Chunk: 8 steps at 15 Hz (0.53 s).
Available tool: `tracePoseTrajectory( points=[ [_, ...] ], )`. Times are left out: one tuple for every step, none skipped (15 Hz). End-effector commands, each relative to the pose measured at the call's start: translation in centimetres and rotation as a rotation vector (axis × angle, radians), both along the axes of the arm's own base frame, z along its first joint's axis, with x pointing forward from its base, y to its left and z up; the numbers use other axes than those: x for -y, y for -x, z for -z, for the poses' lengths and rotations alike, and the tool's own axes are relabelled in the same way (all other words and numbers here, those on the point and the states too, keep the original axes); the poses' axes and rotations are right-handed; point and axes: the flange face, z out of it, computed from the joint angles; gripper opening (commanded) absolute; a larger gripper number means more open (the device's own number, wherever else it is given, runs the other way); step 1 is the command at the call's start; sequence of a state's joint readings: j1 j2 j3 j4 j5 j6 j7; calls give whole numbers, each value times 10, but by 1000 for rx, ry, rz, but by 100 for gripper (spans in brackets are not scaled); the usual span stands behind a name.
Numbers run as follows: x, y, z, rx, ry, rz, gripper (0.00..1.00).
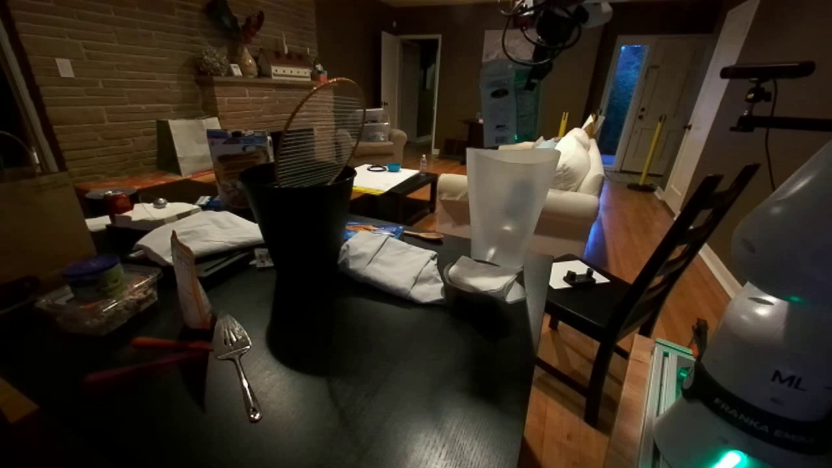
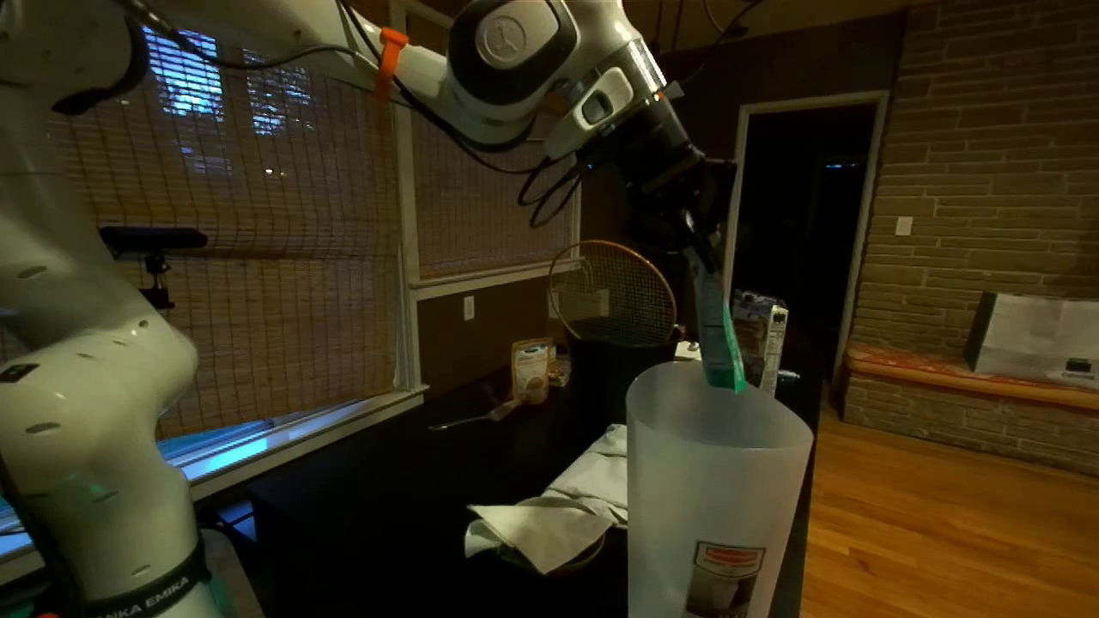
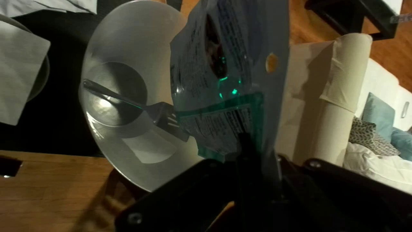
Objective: Put the packet into the jar
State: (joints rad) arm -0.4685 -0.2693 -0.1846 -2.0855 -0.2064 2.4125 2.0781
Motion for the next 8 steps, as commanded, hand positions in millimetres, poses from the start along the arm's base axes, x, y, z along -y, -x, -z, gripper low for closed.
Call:
tracePoseTrajectory(
  points=[
    [-6, 6, 20, -45, -54, 52, 29],
    [-6, 6, 25, -59, -70, 57, 34],
    [-6, 7, 29, -68, -80, 61, 40],
    [-9, 8, 27, -69, -87, 56, 49],
    [-12, 9, 25, -67, -87, 50, 55],
    [-22, 13, 11, -13, -81, -24, 61],
    [-37, 18, -4, 10, -37, -101, 69],
    [-56, 23, -16, -6, -2, -152, 75]
  ],
)
